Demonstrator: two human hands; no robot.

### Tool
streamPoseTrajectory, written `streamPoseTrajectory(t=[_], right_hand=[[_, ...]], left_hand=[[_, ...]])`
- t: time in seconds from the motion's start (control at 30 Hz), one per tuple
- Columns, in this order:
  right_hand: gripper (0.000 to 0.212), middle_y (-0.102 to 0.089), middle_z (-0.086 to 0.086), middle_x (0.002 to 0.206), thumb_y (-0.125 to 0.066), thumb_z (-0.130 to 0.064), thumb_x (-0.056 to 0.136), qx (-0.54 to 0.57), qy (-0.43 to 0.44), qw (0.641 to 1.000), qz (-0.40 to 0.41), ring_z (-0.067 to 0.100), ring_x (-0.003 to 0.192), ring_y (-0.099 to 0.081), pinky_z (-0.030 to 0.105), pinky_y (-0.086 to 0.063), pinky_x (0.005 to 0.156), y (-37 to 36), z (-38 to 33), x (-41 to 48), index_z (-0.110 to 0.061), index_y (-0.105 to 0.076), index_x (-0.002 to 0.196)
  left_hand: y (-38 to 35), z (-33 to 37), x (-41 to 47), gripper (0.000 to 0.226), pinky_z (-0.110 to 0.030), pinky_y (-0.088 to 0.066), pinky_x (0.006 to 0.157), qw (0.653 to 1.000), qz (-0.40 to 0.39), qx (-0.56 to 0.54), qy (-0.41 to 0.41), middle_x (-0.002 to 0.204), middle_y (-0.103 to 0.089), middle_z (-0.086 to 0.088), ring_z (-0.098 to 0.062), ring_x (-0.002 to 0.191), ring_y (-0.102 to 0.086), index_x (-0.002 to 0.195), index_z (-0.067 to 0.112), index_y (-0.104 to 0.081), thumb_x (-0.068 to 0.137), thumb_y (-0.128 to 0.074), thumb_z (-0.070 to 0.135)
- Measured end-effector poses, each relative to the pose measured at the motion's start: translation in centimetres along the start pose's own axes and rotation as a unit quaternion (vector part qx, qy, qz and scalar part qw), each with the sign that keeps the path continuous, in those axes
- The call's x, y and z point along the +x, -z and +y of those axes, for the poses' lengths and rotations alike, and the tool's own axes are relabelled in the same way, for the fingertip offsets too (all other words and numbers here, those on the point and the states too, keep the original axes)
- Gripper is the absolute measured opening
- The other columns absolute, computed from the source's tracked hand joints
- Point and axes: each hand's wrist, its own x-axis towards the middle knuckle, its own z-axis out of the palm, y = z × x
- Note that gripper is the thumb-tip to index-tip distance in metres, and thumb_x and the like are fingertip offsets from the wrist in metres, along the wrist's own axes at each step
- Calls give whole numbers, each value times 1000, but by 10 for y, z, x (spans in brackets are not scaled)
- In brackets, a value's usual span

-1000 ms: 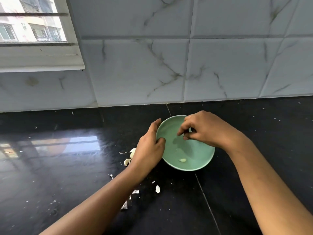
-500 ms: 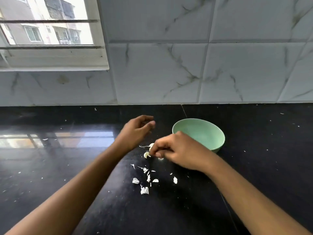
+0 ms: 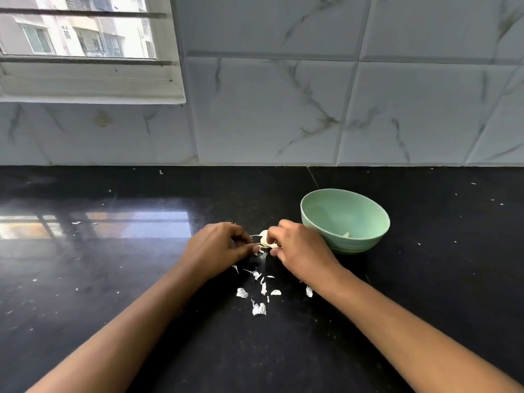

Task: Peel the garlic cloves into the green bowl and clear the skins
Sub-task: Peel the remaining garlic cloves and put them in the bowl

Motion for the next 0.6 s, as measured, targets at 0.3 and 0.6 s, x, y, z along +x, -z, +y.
streamPoseTrajectory(t=[0.3,0.6], right_hand=[[13,-57,0,99,-58,-26,91,12,1,999,32,24,89,-60,37,-47,73,-6,3,4,-18,-55,100],[11,-58,-4,87,-65,-19,86,148,-17,988,40,15,82,-57,24,-39,71,-3,3,-3,-18,-68,97]], left_hand=[[-3,0,6,5,-22,-45,65,998,-19,-63,19,72,-64,17,3,65,-55,82,35,-74,77,-75,36],[14,0,0,4,-18,-39,37,919,-71,-351,165,66,-64,3,-6,46,-56,81,12,-68,85,-68,13]])
